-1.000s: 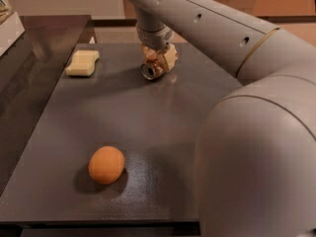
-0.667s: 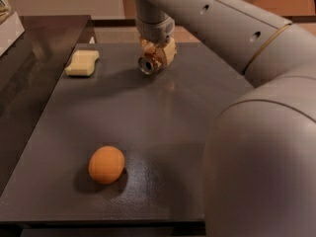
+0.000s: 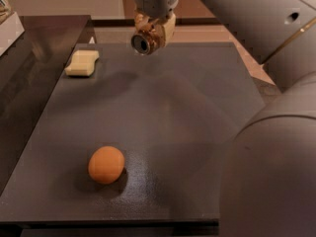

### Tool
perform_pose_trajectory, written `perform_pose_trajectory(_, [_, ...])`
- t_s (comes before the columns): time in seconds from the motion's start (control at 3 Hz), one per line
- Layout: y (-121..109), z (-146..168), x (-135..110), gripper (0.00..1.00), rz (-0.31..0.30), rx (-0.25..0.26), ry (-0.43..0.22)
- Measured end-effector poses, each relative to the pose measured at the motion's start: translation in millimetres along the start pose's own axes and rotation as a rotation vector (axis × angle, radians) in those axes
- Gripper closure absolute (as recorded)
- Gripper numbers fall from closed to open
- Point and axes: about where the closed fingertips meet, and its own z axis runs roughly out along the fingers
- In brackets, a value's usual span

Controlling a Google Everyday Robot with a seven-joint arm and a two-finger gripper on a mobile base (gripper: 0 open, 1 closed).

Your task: Pick orange can

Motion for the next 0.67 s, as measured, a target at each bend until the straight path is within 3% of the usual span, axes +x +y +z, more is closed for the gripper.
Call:
perform_pose_trajectory(0.33, [-5.6,-32.7,-6.7,1.0,-0.028,0.052,-0.01])
perform_pose_trajectory(0.67, [-5.7,-32.7,-6.7,1.0,-0.028,0.052,-0.01])
